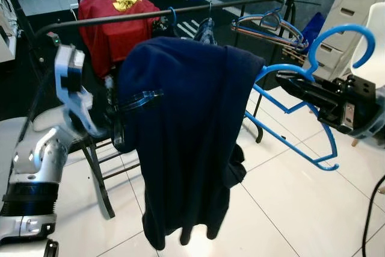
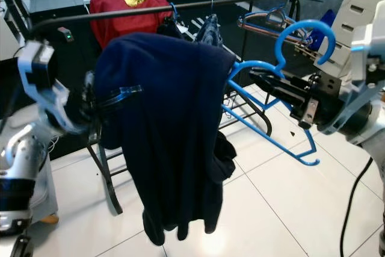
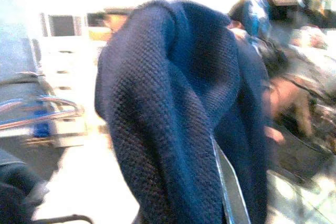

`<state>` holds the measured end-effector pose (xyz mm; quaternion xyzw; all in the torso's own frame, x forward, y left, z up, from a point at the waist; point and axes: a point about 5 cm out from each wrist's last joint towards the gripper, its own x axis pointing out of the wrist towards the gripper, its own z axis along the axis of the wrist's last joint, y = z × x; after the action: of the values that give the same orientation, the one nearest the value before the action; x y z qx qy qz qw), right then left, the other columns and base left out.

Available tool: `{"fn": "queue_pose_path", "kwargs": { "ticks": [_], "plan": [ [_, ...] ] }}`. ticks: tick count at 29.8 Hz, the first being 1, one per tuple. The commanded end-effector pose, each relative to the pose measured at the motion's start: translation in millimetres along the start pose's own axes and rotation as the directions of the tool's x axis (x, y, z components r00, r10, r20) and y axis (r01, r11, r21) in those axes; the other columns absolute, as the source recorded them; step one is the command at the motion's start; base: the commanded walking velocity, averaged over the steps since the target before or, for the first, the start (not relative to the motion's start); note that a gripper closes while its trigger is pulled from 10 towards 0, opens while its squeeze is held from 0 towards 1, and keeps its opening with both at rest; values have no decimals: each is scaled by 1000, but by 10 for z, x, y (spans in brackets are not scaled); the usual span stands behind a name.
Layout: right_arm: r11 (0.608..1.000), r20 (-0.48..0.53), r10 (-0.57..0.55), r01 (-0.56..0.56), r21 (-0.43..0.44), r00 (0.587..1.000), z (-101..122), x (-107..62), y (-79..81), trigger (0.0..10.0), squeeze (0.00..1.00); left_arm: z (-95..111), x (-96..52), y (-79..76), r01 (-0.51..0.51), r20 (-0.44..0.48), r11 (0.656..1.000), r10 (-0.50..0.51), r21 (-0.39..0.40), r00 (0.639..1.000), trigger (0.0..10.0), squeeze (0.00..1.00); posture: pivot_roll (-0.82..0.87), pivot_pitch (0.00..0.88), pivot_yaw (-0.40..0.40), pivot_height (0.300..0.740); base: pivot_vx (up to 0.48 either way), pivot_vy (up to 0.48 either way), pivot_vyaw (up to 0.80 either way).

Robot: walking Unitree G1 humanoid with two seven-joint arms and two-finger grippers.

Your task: Hang hanger

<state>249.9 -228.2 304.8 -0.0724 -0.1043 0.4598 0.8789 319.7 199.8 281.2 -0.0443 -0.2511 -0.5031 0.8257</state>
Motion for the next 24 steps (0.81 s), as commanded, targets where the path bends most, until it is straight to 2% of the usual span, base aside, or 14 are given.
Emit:
{"fn": "queue_pose_path", "kwargs": {
  "ticks": [1, 3, 5, 10, 11, 12, 13, 14, 16, 19, 20, 22, 23, 24],
  "plan": [
    [1000, -53, -21, 23, 20, 998, -113, -28, -28, 0, 0, 72, -95, 105, -99, 36, 995, 98, 31, 995, 0, 0, -55, 91, 5, 740, 0, 0, 0],
    [1000, -53, -21, 23, 20, 998, -113, -28, -28, 0, 0, 72, -95, 105, -99, 36, 995, 98, 31, 995, 0, 0, -55, 91, 5, 740, 0, 0, 0],
    [997, -145, -37, 47, 67, 989, -321, -119, -17, 0, 0, 120, -255, 275, -253, 65, 967, 251, 26, 966, 0, 0, -52, 94, 6, 740, 0, 0, 0],
    [995, -198, -33, 51, 84, 980, -420, -159, 5, 0, 0, 124, -318, 328, -309, 72, 951, 307, 22, 949, 0, 0, -53, 94, 6, 740, 0, 0, 0],
    [992, -279, -56, 85, 95, 959, -562, -218, -2, 0, 0, 112, -400, 395, -380, 61, 925, 378, 27, 924, 0, 0, -55, 98, 4, 740, 0, 0, 0],
    [992, -279, -56, 85, 95, 959, -562, -218, -2, 0, 0, 112, -400, 395, -380, 61, 925, 378, 27, 924, 0, 0, -55, 98, 4, 740, 0, 0, 0],
    [987, -370, -93, 136, 92, 925, -724, -290, -24, 0, 0, 80, -480, 447, -433, 39, 901, 432, 32, 901, 0, 0, -51, 102, 3, 740, 0, 0, 0],
    [987, -370, -93, 136, 92, 925, -724, -290, -24, 0, 0, 80, -480, 447, -433, 39, 901, 432, 32, 901, 0, 0, -51, 102, 3, 740, 0, 0, 0],
    [945, -432, -248, 314, 88, 867, -1004, -403, -139, 0, 0, -226, -621, 423, -466, -159, 880, 474, 88, 866, 0, 0, -50, 107, 5, 740, 0, 0, 0],
    [922, -432, -304, 377, 93, 849, -1083, -422, -177, 0, 0, -368, -659, 383, -456, -245, 883, 469, 113, 848, 0, 0, -50, 107, 5, 740, 0, 0, 0],
    [896, -427, -355, 433, 97, 832, -1177, -424, -203, 10000, 0, -551, -699, 322, -445, -346, 885, 463, 134, 816, 3804, 0, -50, 110, 6, 740, 0, 0, 0],
    [896, -427, -355, 433, 97, 832, -1177, -424, -203, 10000, 0, -551, -699, 322, -445, -346, 885, 463, 134, 816, 3804, 0, -50, 110, 6, 740, 0, 0, 0],
    [870, -440, -397, 483, 101, 806, -1330, -417, -187, 10000, 0, -790, -752, 251, -462, -446, 875, 475, 147, 759, 10000, 0, -49, 110, 6, 740, 0, 0, 0],
    [870, -440, -397, 483, 101, 806, -1330, -417, -187, 10000, 0, -790, -752, 251, -462, -446, 875, 475, 147, 759, 10000, 0, -49, 110, 6, 740, 0, 0, 0]
  ]
}}
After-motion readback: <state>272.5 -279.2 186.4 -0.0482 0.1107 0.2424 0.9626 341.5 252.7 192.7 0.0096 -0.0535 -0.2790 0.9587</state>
